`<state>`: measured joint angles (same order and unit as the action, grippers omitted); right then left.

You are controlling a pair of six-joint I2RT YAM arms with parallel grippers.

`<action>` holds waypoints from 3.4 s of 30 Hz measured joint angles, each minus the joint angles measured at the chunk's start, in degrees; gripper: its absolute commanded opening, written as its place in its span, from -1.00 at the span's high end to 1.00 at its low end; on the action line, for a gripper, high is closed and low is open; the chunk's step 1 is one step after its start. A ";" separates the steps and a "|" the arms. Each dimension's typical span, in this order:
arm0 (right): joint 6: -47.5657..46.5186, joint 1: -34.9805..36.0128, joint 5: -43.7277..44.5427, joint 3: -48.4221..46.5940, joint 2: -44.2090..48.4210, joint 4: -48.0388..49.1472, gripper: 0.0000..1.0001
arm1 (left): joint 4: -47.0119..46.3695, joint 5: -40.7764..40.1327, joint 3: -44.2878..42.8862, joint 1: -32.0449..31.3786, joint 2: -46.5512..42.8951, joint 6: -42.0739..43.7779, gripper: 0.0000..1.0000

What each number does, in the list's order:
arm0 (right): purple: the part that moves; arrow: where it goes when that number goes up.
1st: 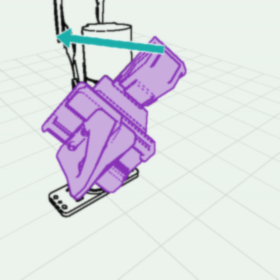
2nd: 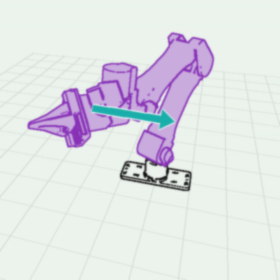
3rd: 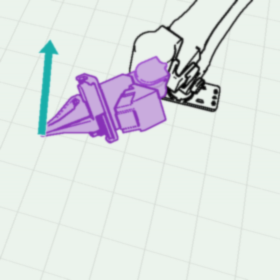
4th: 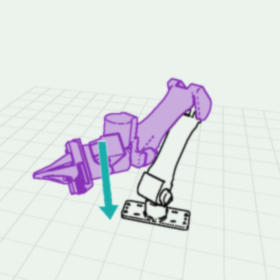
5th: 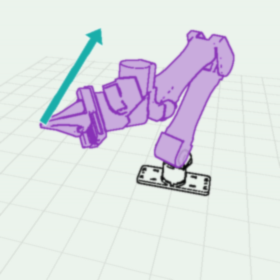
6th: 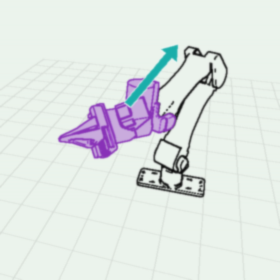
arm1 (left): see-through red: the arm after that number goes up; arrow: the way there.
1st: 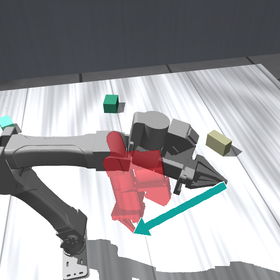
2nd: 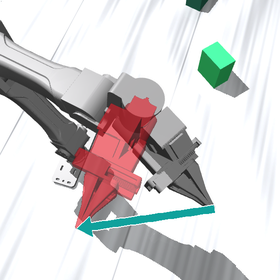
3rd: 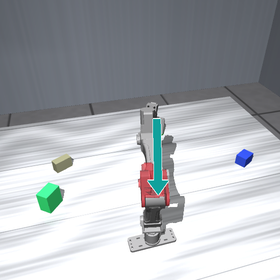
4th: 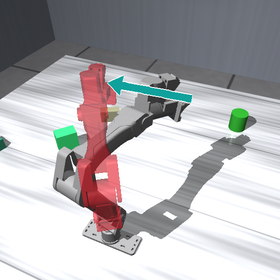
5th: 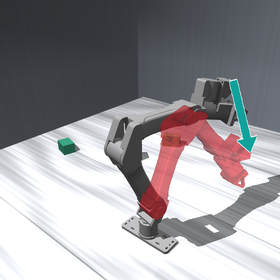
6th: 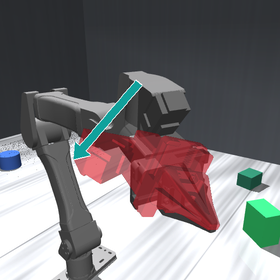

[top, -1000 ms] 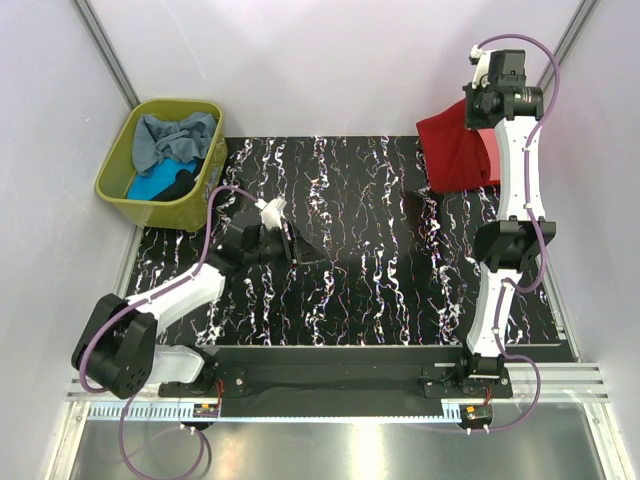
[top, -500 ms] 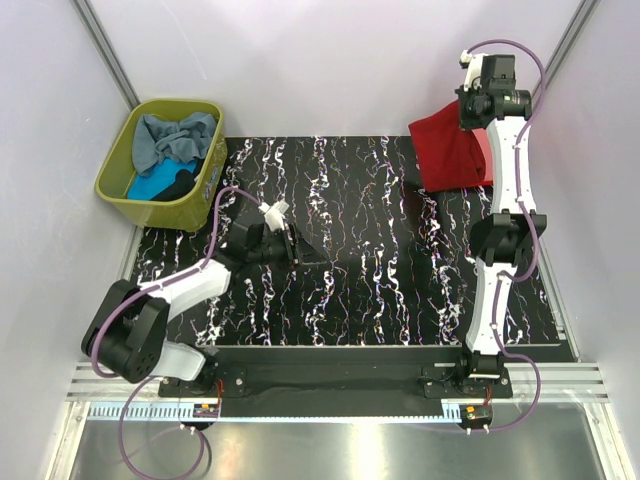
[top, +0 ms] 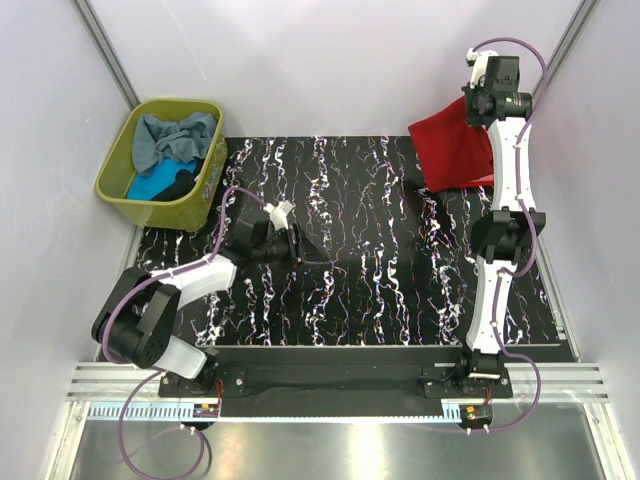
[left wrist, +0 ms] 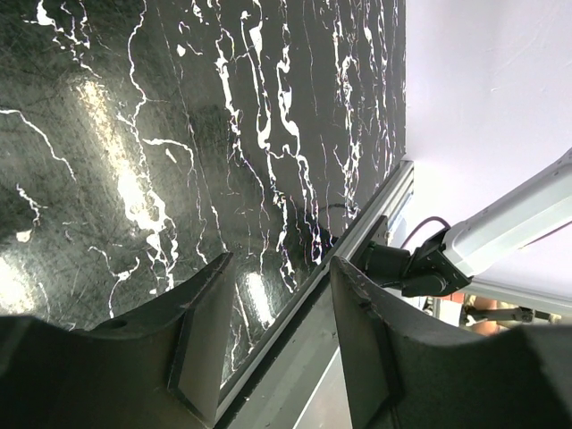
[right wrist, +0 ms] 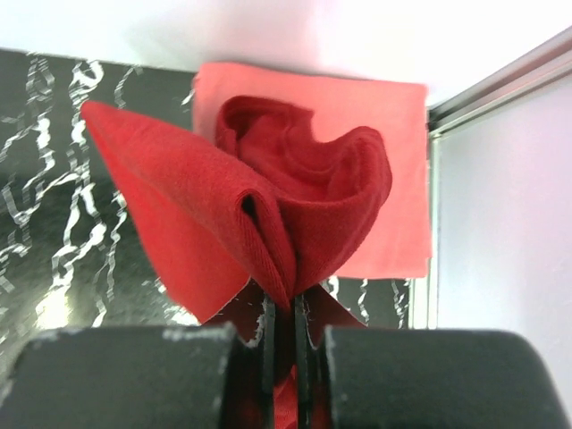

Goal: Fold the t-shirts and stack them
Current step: Neatly place the folded tshirt to the corner, then reset both grippers

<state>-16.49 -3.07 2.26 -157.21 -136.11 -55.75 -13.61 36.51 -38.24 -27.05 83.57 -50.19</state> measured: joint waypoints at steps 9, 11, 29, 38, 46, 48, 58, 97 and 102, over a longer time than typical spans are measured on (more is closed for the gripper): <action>-0.20 -2.91 1.55 -0.15 -4.57 6.25 1.00 | -0.22 1.92 -2.71 0.04 4.04 -0.87 -0.01; 0.02 -3.48 1.81 -0.31 -6.10 7.82 1.00 | -0.17 2.21 -3.02 0.04 4.50 -0.87 -0.01; 15.54 -8.81 6.27 -0.42 -14.08 21.24 1.00 | -2.75 2.60 -6.29 0.04 11.72 -3.80 -0.01; 21.18 -10.56 6.40 -0.72 -17.75 25.90 1.00 | -3.72 2.58 -6.88 0.04 14.10 -5.33 -0.01; 20.92 -11.58 4.28 -0.81 -21.33 30.77 0.50 | -4.02 2.58 -8.24 0.04 16.17 -5.81 -0.01; 19.39 -11.91 4.31 -1.29 -22.36 32.00 0.35 | -3.98 2.58 -8.35 0.04 16.26 -5.79 -0.01; 15.37 -12.90 5.42 -3.06 -22.82 40.35 -0.84 | -1.38 2.19 -8.48 0.04 14.95 -5.33 -0.01; 65.44 17.33 -30.56 130.29 98.20 25.92 -0.99 | 11.91 -29.27 35.74 -15.37 -83.30 -35.23 -0.27; 73.31 17.33 -35.76 144.98 112.59 27.50 -0.99 | 12.00 -28.68 35.80 -15.37 -83.38 -35.71 -0.36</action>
<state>56.82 14.26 -33.50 -12.23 -23.53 -28.25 -1.61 7.84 -2.44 -42.41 0.19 -85.91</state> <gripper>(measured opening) 0.994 0.658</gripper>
